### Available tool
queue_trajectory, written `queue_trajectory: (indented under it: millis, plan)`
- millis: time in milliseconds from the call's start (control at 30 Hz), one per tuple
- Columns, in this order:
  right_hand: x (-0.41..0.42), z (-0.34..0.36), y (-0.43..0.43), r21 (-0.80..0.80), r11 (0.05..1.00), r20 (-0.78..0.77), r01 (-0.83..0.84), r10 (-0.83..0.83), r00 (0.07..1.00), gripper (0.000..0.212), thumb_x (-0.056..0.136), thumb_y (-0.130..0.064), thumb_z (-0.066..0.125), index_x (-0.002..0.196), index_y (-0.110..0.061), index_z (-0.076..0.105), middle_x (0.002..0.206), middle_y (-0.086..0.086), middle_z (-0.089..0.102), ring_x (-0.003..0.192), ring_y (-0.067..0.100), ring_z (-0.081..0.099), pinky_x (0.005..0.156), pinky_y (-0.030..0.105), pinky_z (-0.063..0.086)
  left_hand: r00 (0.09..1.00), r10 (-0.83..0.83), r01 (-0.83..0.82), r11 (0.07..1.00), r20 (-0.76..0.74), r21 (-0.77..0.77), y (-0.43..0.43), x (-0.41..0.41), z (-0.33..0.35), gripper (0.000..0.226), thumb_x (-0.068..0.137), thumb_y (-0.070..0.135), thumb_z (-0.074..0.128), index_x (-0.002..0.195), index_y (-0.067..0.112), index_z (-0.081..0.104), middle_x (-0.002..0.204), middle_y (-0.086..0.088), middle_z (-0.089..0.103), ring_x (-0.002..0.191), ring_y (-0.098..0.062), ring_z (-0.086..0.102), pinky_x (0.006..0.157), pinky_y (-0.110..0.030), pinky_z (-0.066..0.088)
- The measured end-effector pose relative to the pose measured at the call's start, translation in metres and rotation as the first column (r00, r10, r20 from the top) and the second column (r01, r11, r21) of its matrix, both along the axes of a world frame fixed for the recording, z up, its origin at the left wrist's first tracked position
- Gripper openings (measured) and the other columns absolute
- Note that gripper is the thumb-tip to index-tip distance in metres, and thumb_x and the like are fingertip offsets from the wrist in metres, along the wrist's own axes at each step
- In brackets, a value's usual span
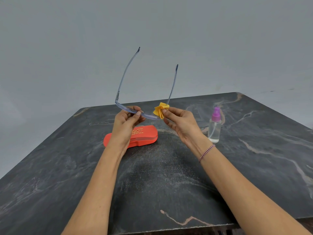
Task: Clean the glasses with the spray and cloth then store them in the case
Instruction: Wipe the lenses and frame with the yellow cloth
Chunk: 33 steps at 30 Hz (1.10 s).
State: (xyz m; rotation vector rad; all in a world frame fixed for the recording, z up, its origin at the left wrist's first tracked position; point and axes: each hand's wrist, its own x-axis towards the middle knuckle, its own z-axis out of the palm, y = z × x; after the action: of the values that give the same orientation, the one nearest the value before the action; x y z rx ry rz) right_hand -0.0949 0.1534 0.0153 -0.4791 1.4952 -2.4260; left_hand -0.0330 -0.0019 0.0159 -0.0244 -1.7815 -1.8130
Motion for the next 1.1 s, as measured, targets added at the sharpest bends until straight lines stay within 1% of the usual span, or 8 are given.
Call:
queue_trajectory:
  millis: [100,267,367,633,767,867,933,1100]
  plan:
    - [0.0,-0.002,-0.001,0.039,0.996,-0.047,0.084,-0.082,0.996,0.019,0.082,-0.007,0.068,0.1,-0.001,0.067,0.094,0.011,0.069,0.084,0.014,0.066,0.069,0.021,0.055,1.0,0.022,-0.022,1.0,-0.01,0.018,0.004,-0.001,-0.001,0.019,0.09,-0.003,0.052,0.091,0.013,0.063,0.084,-0.003,0.062,0.075,-0.006,0.064,0.075,-0.021,0.054]
    - [0.0,-0.005,-0.005,0.075,0.984,-0.152,0.161,-0.148,0.977,0.013,0.08,-0.002,0.069,0.093,-0.005,0.068,0.085,0.007,0.07,0.078,0.014,0.068,0.075,0.025,0.057,0.997,0.069,-0.058,0.934,-0.018,0.354,0.013,-0.003,-0.003,0.008,0.084,0.001,0.063,0.08,0.008,0.066,0.066,0.004,0.071,0.064,-0.007,0.066,0.07,-0.02,0.057]
    - [-0.002,-0.009,-0.008,0.128,0.966,-0.22,0.222,-0.191,0.957,0.014,0.078,-0.003,0.072,0.087,-0.013,0.069,0.084,0.004,0.071,0.081,0.015,0.068,0.078,0.027,0.057,0.999,0.052,-0.046,0.901,-0.003,0.432,0.014,-0.002,-0.003,0.009,0.082,0.002,0.066,0.075,0.008,0.069,0.066,0.002,0.071,0.066,-0.009,0.068,0.073,-0.023,0.058]
    - [-0.004,-0.017,-0.013,0.266,0.898,-0.328,0.351,-0.258,0.909,0.023,0.074,-0.013,0.077,0.096,-0.009,0.072,0.087,0.006,0.073,0.087,0.019,0.069,0.083,0.036,0.057,0.989,0.147,-0.147,0.935,0.024,0.322,0.014,-0.003,-0.004,0.007,0.083,0.003,0.066,0.082,0.01,0.067,0.069,0.004,0.072,0.075,-0.011,0.069,0.073,-0.024,0.057]
    - [-0.001,-0.009,-0.009,0.191,0.888,-0.34,0.418,-0.339,0.877,0.015,0.075,-0.018,0.077,0.09,-0.015,0.073,0.081,0.002,0.073,0.081,0.015,0.069,0.08,0.035,0.057,0.969,0.247,-0.242,0.948,-0.001,0.205,0.018,-0.001,-0.005,0.006,0.083,0.003,0.066,0.087,0.008,0.068,0.085,-0.009,0.071,0.084,-0.019,0.069,0.074,-0.024,0.057]
    - [-0.004,-0.005,-0.003,0.091,0.885,-0.328,0.456,-0.406,0.853,0.011,0.074,-0.02,0.077,0.084,-0.023,0.072,0.079,0.002,0.073,0.079,0.014,0.068,0.08,0.038,0.057,0.964,0.264,-0.253,0.953,-0.045,0.167,0.021,0.001,-0.003,0.007,0.083,0.002,0.066,0.089,0.004,0.067,0.083,-0.006,0.07,0.078,-0.012,0.07,0.07,-0.021,0.056]
    - [-0.005,-0.006,-0.004,0.116,0.872,-0.358,0.475,-0.409,0.839,0.012,0.075,-0.021,0.077,0.086,-0.02,0.073,0.08,0.002,0.073,0.079,0.016,0.068,0.08,0.038,0.057,0.958,0.276,-0.262,0.953,-0.078,0.154,0.024,0.003,-0.002,0.009,0.083,0.0,0.065,0.092,0.001,0.066,0.082,-0.006,0.069,0.074,-0.007,0.07,0.067,-0.017,0.054]
    - [-0.003,-0.015,-0.013,0.278,0.837,-0.45,0.47,-0.319,0.834,0.014,0.076,-0.02,0.076,0.087,-0.013,0.073,0.067,-0.009,0.064,0.061,-0.003,0.055,0.062,0.013,0.044,0.962,0.251,-0.233,0.96,-0.11,0.152,0.03,0.005,0.0,0.007,0.084,-0.001,0.064,0.088,0.004,0.064,0.077,-0.002,0.07,0.071,-0.007,0.07,0.066,-0.017,0.055]
